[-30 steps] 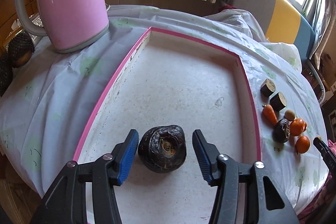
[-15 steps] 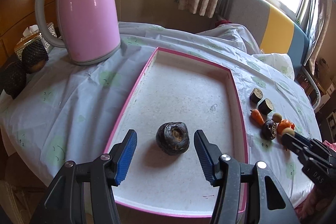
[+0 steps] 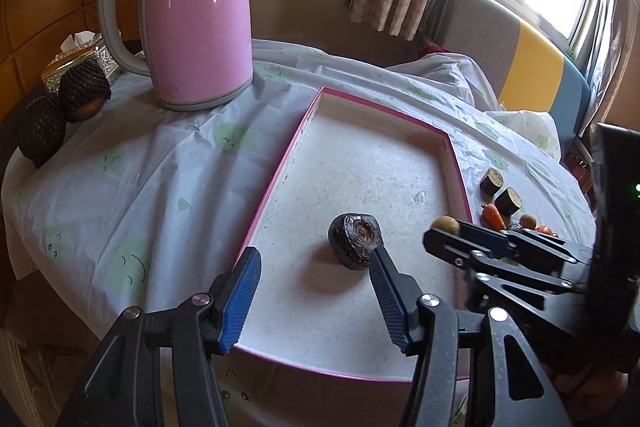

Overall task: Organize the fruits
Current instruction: 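Drop the dark fruit in the pink tray with left tool while right tool drops the potato, then grasp the orange carrot with the left tool while the right tool grasps a mandarin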

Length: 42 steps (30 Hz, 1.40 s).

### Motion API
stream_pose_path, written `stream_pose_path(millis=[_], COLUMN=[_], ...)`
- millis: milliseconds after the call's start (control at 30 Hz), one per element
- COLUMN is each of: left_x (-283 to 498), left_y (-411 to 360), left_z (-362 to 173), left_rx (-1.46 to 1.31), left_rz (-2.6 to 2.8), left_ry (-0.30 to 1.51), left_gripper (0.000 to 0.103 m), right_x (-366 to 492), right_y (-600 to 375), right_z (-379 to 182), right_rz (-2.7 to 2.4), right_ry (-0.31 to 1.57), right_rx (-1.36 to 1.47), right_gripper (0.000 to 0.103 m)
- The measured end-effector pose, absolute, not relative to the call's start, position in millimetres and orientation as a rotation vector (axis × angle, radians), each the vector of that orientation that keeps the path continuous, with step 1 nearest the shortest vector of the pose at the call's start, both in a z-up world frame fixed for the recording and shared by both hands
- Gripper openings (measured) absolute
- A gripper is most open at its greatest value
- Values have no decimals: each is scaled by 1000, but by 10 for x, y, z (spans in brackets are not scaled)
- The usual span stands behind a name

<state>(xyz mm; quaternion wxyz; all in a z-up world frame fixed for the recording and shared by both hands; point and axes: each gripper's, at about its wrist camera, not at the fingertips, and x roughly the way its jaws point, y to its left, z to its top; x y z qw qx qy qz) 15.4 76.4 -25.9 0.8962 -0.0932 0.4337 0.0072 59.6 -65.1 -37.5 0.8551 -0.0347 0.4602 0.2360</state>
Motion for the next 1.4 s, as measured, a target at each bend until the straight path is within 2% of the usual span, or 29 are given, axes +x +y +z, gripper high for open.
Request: stream_pose_path(millis=[233,300,833,1200,1400], left_x=[151,155,151,191,193], left_y=[795,780,553,296,111], left_z=[-279,-284,-256,-263,-250], left_rx=[-209,-212,-188,-160,-113], left_rz=[12,5,-77,-142,-188], left_ry=[905,909,918,946,949], left_gripper=[57,57,57,57,57], right_x=[638,619,320,66,46], right_y=[-567,-592,-1532,-2725,-2938], right_z=[-439,-427,-241,-413,-529], right_rz=[487,478,281,18,-16], right_ry=[980,972,900,933,946], right_rx=[-72,-68,95,239,276], right_gripper=[31,40,40,40,40])
